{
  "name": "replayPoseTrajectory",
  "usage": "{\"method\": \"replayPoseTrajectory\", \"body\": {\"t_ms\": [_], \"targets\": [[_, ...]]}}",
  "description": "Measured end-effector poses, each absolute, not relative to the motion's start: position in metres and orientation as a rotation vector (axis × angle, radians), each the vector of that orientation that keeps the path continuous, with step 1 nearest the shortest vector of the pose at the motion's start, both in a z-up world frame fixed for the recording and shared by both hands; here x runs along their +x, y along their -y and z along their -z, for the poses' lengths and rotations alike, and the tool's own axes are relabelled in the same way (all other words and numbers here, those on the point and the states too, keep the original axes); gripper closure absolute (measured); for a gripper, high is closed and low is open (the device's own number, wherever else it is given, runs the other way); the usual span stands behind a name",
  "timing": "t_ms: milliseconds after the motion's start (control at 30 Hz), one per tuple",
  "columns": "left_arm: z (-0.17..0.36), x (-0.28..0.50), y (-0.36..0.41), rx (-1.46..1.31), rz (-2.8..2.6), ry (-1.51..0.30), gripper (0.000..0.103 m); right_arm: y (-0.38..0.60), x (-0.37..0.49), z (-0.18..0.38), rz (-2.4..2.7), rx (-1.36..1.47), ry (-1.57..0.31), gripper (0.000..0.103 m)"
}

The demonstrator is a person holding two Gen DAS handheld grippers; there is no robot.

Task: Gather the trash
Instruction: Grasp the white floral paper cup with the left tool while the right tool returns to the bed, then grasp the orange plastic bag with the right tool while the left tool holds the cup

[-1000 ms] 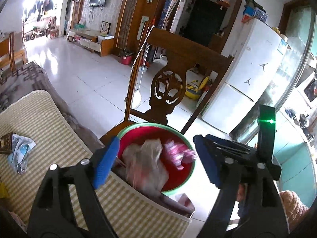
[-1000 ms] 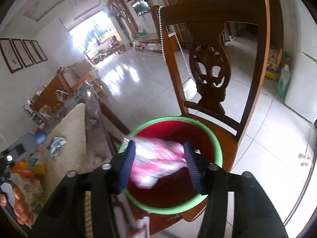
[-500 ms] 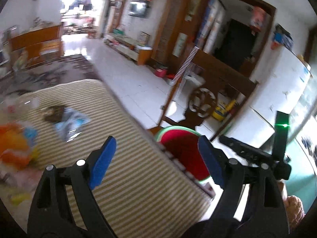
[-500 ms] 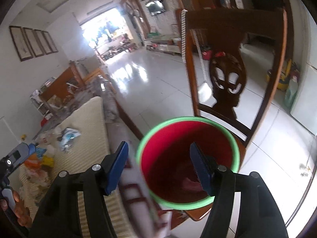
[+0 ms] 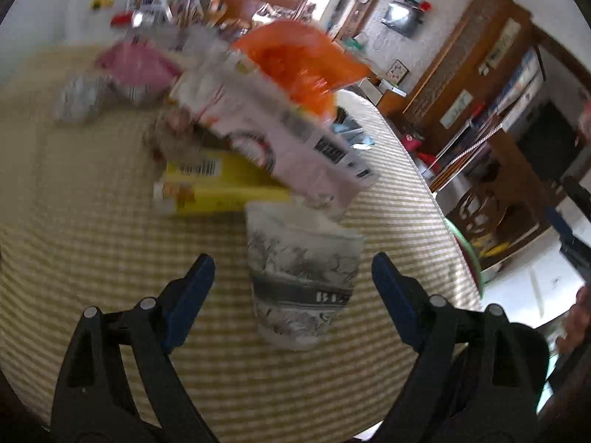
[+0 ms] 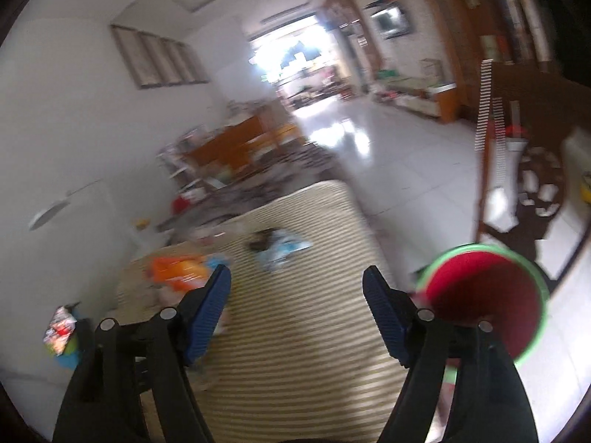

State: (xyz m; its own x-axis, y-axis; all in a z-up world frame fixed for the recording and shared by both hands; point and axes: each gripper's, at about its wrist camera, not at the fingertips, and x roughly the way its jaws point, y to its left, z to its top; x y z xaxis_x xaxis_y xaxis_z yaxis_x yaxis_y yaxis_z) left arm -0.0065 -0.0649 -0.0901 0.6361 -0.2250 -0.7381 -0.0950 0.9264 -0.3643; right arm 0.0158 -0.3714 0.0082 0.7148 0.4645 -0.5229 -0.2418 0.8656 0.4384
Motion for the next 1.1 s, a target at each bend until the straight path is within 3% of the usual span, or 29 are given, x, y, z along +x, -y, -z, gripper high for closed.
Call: {"method": "replayPoseTrajectory", "body": {"t_ms": [233, 267, 367, 500, 1100], "targets": [[0.101, 0.020, 0.078, -0.341, 0.088, -0.939, 0.019, 0.332, 0.017, -0.003, -0.451, 0.276, -0.737, 0.031], [0.107, 0.022, 0.077, -0.366, 0.089, -0.958, 0.020, 0.330, 0.017, -0.003, -0.447, 0.265, -0.741, 0.031], [0.112, 0.027, 0.081, -0.405, 0.107, -0.978, 0.037, 0.326, 0.018, 0.003, -0.439, 0.246, -0.766, 0.031], [0.112, 0.027, 0.083, -0.393, 0.128, -0.964, 0.040, 0.319, 0.017, 0.006, -0.435, 0.212, -0.788, 0.031], [0.064, -0.028, 0.013, -0.392, 0.075, -0.808, 0.040, 0.302, 0.020, 0.014, -0.376, 0.108, -0.850, 0.031]]}}
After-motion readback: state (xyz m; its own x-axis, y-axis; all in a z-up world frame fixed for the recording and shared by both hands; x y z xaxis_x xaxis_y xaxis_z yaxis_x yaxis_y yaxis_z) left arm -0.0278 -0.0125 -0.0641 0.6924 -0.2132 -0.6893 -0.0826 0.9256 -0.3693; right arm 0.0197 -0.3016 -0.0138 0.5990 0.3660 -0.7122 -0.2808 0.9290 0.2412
